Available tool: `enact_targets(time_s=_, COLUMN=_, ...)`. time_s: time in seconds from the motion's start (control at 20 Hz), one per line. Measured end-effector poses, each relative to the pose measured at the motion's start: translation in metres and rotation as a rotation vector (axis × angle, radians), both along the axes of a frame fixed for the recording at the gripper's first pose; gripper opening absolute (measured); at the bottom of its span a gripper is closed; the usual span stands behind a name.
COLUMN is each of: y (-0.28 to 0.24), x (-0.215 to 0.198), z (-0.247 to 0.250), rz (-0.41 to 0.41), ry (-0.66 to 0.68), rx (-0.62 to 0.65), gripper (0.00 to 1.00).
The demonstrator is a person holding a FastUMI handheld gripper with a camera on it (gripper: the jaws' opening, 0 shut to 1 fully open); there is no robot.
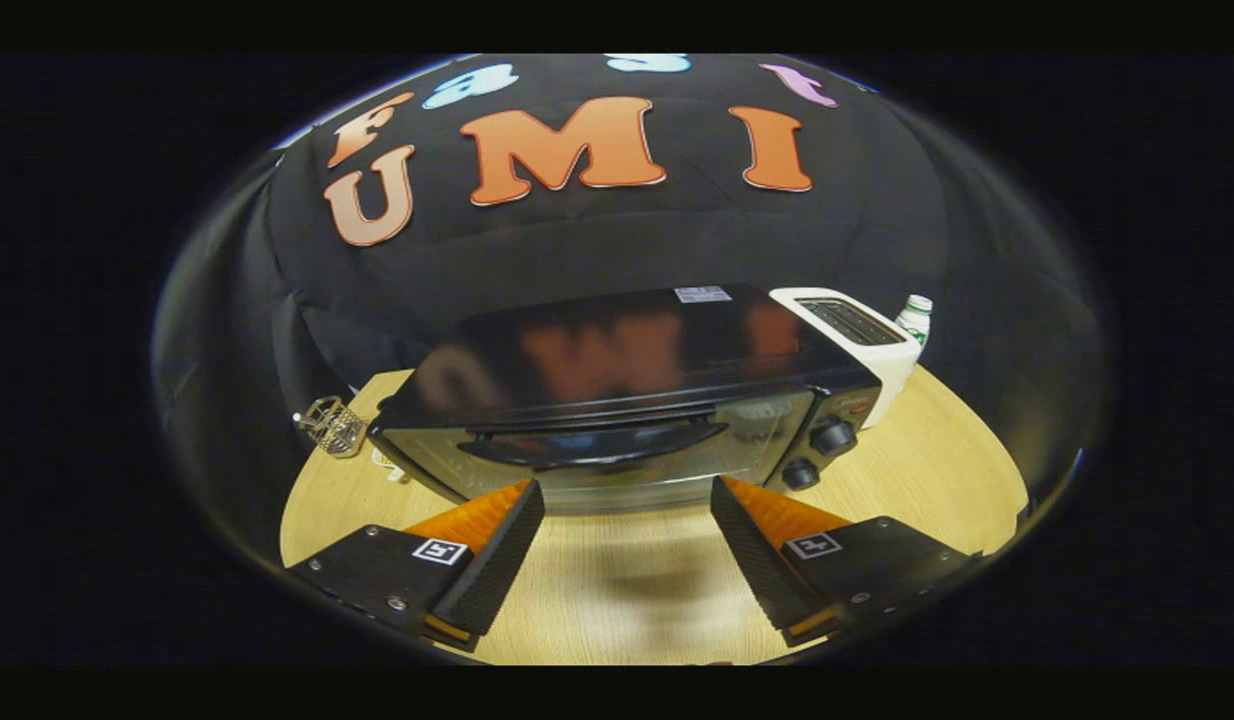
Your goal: Open the toaster oven, put the food inside, and close the toaster oven door.
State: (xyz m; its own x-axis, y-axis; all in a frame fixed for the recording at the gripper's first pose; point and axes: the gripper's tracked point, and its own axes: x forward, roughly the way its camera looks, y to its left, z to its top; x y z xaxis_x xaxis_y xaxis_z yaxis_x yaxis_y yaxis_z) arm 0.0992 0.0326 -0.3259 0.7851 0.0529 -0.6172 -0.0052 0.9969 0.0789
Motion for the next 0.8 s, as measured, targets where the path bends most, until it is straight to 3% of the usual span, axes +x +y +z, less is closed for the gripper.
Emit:
enact_targets(time_s=0.4, y=0.009, x=0.001, z=-0.002, rz=0.021, ry=-0.002, rx=-0.008, gripper=0.99)
enact_targets(time_s=0.8, y=-0.023, x=-0.027, z=0.026, rz=-0.031, ry=-0.062, rx=-0.026, gripper=0.99)
